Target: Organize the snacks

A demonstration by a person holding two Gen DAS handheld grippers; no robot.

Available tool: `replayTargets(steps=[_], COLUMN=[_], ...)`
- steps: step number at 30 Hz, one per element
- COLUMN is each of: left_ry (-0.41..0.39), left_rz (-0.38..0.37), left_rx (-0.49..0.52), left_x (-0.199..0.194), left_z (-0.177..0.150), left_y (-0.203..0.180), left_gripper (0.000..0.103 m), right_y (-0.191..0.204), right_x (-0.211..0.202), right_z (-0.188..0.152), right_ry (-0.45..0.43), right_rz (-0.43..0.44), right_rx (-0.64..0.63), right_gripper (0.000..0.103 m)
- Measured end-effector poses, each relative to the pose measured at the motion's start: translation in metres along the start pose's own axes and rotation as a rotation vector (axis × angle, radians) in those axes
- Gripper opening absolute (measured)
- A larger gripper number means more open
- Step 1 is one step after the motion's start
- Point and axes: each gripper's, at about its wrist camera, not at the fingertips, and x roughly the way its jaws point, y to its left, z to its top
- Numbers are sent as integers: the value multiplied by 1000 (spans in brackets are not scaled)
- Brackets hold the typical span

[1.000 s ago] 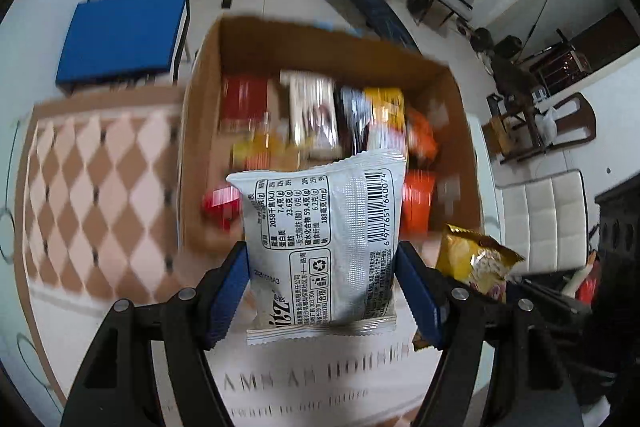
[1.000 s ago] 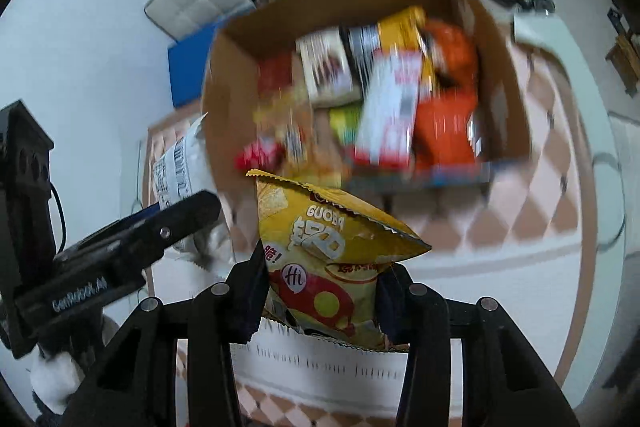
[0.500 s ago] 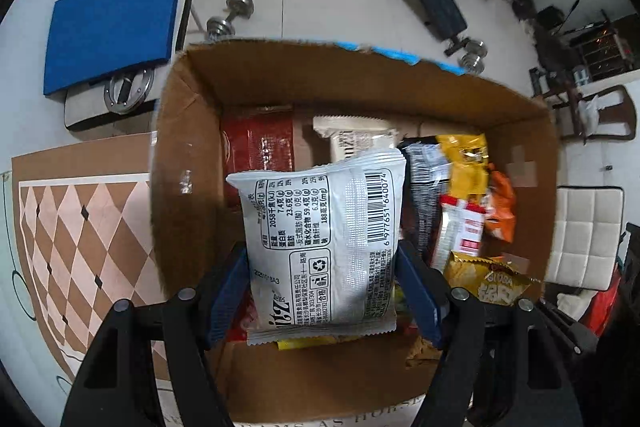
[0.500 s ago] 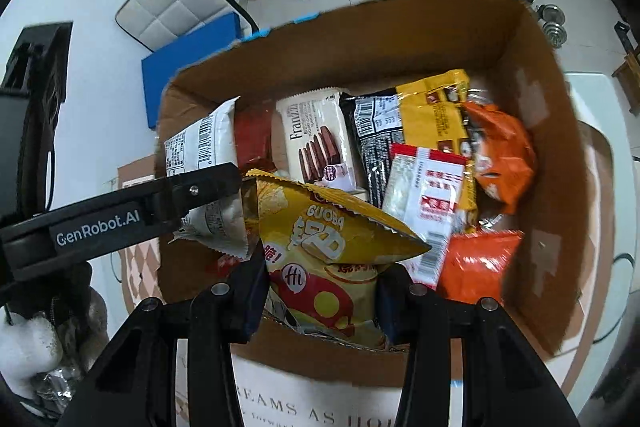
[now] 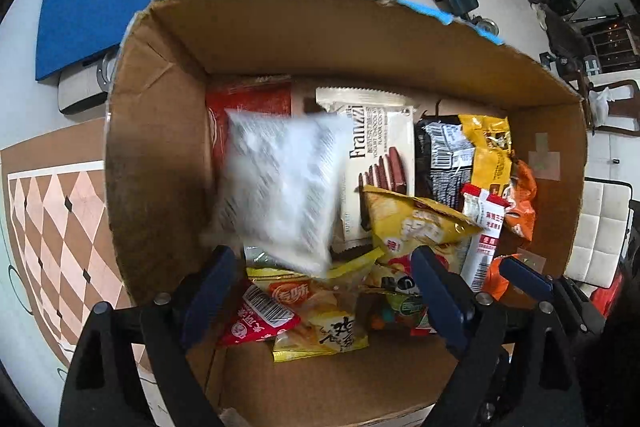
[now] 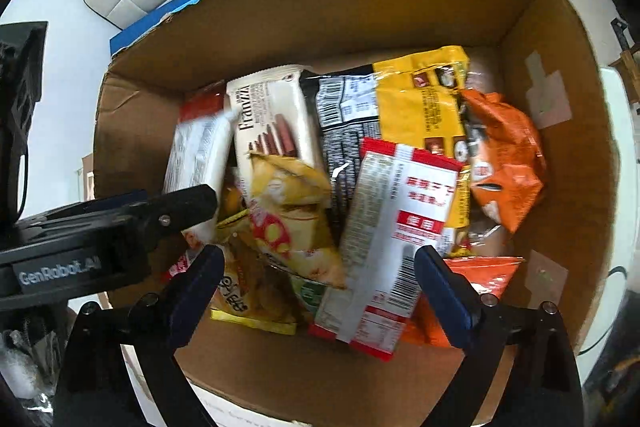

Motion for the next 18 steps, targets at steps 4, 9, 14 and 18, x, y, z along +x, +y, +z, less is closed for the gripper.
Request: replayTargets(steps=[4, 9, 14, 18], left_ry=[-22, -52, -116, -151], left_rz=[-14, 1, 21, 29], left_rx=[1, 6, -19, -30], left_x=[-7, -13, -24, -33], left_z=[-10, -32, -62, -81], left_y=[-3, -9, -8, -11], left_gripper=[90, 90, 90, 90], right_y=[-8, -17, -30, -42], right_x=[-10, -34, -52, -68], right_z=[-7, -26, -45, -64], right_ry=[-10, -59, -91, -115], right_rz=[-28, -87, -116, -129], right_rx=[3, -15, -11, -8], right_gripper=[98, 98, 98, 98])
